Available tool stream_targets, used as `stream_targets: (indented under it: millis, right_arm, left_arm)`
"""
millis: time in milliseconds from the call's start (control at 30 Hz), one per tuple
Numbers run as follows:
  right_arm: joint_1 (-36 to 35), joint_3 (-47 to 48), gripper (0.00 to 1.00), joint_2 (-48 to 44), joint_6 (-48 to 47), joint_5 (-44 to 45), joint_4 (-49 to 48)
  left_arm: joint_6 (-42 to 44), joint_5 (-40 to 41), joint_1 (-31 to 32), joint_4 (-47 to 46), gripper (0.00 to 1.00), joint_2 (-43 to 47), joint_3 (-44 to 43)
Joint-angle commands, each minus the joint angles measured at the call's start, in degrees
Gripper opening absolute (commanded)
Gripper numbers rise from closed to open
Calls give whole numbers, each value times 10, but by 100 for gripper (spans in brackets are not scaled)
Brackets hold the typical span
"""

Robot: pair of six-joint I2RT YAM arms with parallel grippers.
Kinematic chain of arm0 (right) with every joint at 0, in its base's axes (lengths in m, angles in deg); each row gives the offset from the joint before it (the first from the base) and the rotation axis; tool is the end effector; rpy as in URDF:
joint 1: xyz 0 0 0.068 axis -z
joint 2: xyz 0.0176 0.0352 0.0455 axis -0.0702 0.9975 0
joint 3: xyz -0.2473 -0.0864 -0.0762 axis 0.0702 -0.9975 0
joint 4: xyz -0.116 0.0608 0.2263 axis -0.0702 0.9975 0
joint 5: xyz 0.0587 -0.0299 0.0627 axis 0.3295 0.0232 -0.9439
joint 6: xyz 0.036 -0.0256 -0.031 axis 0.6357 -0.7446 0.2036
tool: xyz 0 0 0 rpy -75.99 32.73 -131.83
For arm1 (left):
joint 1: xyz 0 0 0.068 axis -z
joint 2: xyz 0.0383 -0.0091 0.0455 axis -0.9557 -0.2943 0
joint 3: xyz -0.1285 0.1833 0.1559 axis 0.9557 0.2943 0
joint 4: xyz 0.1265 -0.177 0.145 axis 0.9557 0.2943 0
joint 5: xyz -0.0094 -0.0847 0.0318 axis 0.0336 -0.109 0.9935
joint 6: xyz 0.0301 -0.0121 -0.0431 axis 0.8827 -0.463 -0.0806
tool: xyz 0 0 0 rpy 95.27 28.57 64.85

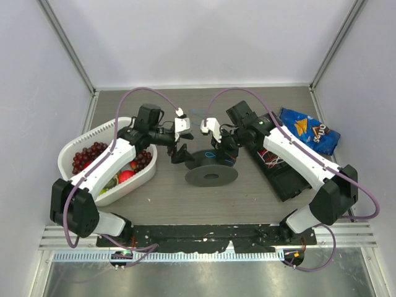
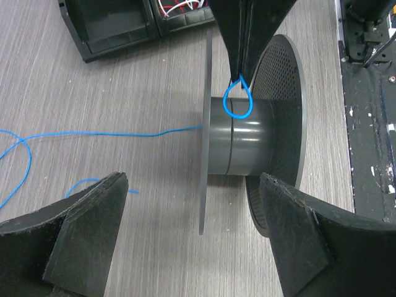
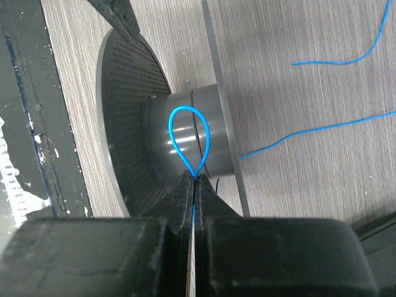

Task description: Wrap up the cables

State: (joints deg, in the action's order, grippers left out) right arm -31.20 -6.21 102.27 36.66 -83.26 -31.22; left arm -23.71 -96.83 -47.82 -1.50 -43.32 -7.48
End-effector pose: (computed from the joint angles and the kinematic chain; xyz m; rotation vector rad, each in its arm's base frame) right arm 0.2382 0.1908 0.3221 -1.6061 1.9261 0.7007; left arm 0.2570 -0.1512 0.3069 1.4055 1.5868 -0.9375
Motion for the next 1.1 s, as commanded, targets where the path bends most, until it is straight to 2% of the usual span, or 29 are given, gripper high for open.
stream_targets:
  millis: [0,300,767,1067]
  right_arm:
    - [-7,-9,1,2,12,15,-27]
    - [-8,-40,1,0,49,48,-84]
    - [-10,-57,1,0,82,44,-107]
    - [-9,-60,1,-2,102,43,-127]
  left_arm:
    - [-26,-45,5,-96,91,-8,16]
    - [-26,-64,33,-138,81,-24,33]
    - [-88,-22,68,-245,72,-21,87]
    - [-116,26,89,-297,61,-16,112]
